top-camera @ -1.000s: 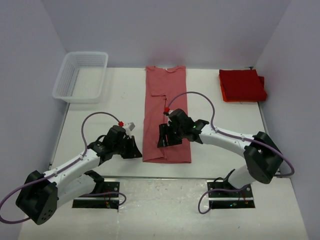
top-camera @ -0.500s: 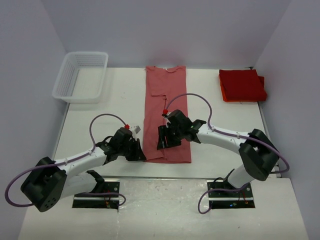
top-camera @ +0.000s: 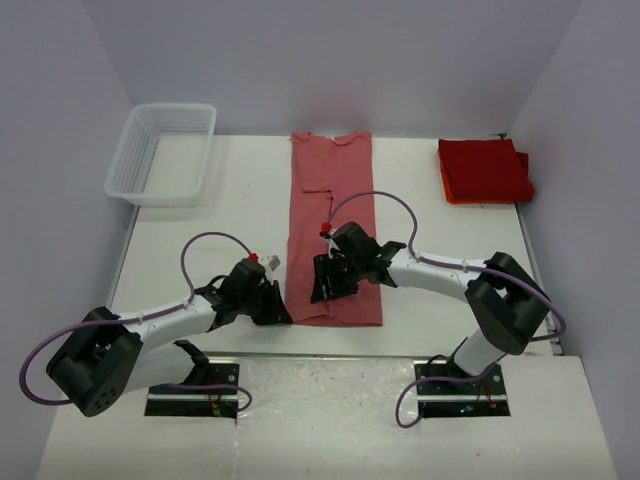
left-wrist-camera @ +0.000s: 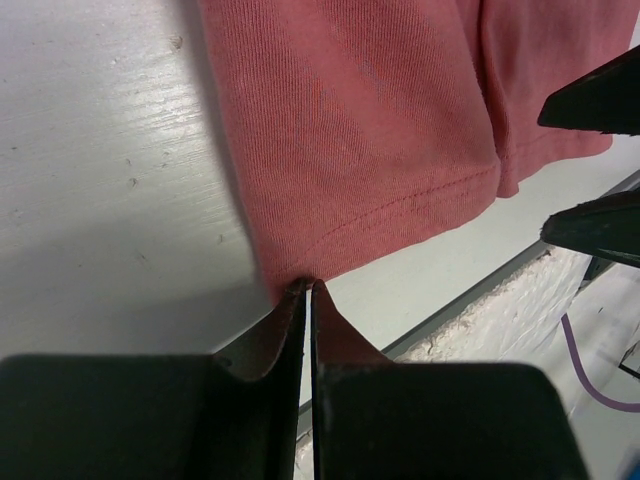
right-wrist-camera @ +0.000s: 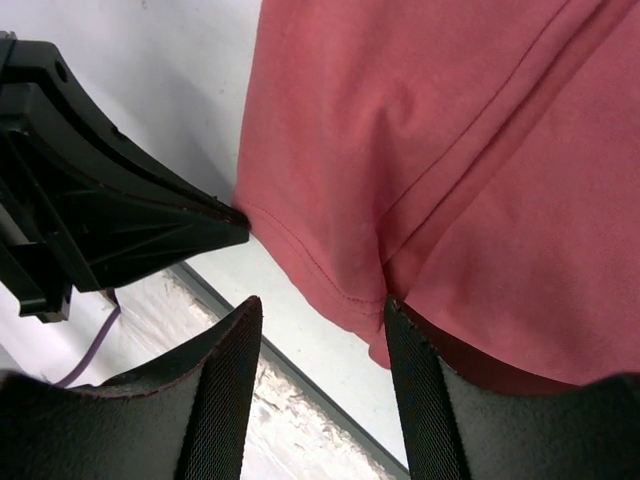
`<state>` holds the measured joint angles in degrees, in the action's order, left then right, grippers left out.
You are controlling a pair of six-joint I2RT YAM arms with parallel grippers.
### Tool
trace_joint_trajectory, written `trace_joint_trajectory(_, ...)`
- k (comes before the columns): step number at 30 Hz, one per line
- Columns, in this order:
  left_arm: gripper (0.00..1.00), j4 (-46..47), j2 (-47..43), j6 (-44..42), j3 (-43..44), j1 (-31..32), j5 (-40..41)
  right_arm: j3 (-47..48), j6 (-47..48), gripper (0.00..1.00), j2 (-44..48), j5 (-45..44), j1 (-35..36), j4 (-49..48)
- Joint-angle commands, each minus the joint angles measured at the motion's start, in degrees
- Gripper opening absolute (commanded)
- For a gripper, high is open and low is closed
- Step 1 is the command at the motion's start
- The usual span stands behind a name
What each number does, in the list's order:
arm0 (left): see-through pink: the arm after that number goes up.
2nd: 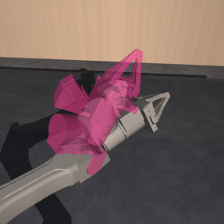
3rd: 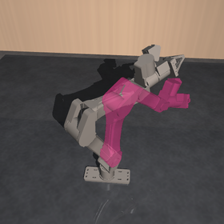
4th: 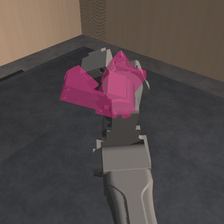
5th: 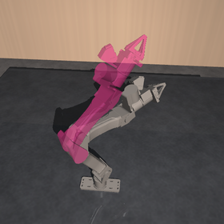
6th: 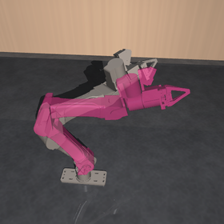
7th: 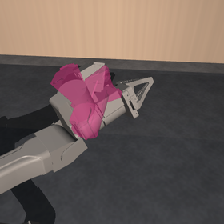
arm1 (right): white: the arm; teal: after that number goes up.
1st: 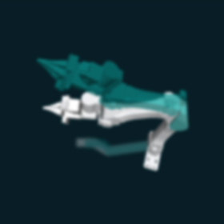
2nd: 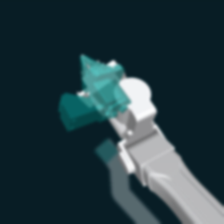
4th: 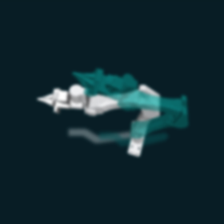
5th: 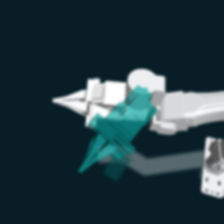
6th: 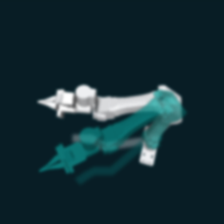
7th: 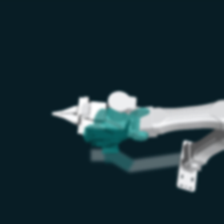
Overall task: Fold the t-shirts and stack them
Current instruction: Rotate the tshirt 90 degrees
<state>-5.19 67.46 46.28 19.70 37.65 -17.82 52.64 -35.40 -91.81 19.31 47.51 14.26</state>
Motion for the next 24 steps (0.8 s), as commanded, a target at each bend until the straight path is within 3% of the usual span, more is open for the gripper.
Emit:
trace_joint_trajectory(1,0.04,1.06,-1.10,1.00,-1.51,0.23,0.33,-1.22,-0.29,0.53,-0.04,1.96,0.13,-2.92)
trace_joint_trajectory(24,0.05,0.36,-1.54,1.00,-2.04,0.32,0.16,-5.36,-1.78,0.48,0.40,1.79,1.18,-5.91)
